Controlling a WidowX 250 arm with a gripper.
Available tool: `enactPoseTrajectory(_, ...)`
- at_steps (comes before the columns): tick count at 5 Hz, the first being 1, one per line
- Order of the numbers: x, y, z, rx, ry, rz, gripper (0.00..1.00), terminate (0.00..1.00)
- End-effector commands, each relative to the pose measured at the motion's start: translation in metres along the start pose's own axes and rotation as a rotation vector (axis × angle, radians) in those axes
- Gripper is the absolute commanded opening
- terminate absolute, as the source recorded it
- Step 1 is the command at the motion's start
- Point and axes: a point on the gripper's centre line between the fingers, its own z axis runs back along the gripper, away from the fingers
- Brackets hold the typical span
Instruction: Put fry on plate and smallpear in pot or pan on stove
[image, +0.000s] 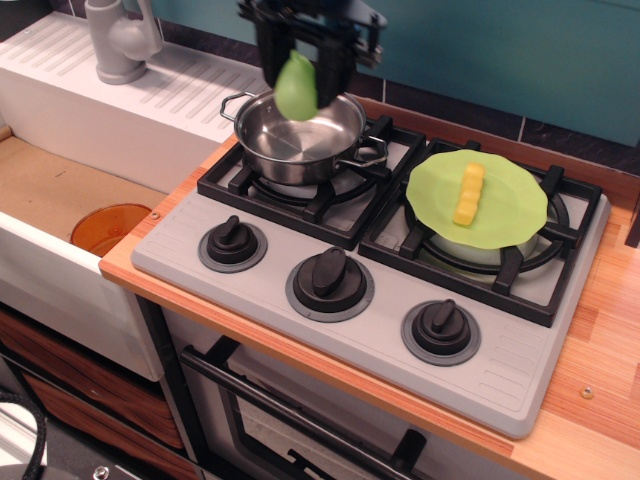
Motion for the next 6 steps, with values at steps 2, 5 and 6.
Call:
enactPoseTrajectory(2,0.018,-0.001,0.005,0.023,-0.081,-0.02,1.0,0.0)
enactPoseTrajectory(5,0.019,0.0,0.019,0.015,-0.071,-0.03,1.0,0.0)
enactPoseTrajectory(6,0.007,-0.013,0.028,0.037,-0.067,-0.014,1.0,0.0)
